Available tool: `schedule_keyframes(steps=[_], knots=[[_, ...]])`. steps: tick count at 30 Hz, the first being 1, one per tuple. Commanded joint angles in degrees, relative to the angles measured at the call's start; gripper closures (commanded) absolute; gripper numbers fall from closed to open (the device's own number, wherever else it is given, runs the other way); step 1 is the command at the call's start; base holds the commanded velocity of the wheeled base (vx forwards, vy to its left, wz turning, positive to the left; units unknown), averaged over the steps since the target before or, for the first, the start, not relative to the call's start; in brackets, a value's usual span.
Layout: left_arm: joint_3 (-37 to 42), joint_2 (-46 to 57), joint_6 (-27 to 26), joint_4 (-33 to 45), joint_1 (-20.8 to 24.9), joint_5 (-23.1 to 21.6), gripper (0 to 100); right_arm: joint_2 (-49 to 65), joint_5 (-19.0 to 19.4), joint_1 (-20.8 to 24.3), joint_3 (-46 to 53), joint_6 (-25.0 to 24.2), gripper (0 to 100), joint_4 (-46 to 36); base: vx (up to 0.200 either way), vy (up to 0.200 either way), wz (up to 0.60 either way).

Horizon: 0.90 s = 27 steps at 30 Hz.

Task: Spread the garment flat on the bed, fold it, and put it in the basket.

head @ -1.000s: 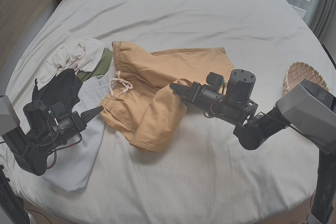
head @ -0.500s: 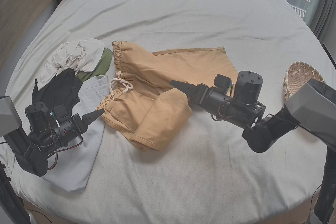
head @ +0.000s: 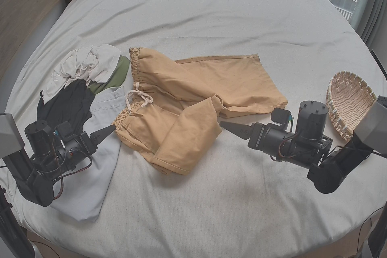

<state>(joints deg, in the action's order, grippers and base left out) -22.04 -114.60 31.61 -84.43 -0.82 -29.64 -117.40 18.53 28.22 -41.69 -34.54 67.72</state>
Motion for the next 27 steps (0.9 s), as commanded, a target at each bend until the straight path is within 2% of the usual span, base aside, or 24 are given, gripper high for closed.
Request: schedule_keyframes(steps=[1, 11, 16, 22, 27], knots=[[1.74, -0.88, 0.03, -2.32, 0.29, 0.02, 0, -9.17, -0.95, 0.78, -2.61, 0.52, 0, 4.09, 0.0, 0.0, 0.0], [1.74, -1.94, 0.12, -3.9, 1.17, 0.02, 0, -11.1, -0.69, 2.19, -9.72, -0.09, 0, 3.47, 0.0, 0.0, 0.0], [1.83, -1.76, 0.12, -3.9, 1.17, 0.02, 0, -11.01, -0.6, 4.03, -11.48, -2.03, 0, 4.18, 0.0, 0.0, 0.0], [1.83, -1.5, 0.91, -3.9, 1.17, 0.02, 0, -10.05, -0.51, 6.23, -10.95, -3.17, 0, 5.58, 0.0, 0.0, 0.0], [1.91, -1.06, 0.91, -3.9, 1.17, 0.1, 0, 0.15, -0.51, 9.4, -4.1, -5.72, 0, 6.2, 0.0, 0.0, 0.0]])
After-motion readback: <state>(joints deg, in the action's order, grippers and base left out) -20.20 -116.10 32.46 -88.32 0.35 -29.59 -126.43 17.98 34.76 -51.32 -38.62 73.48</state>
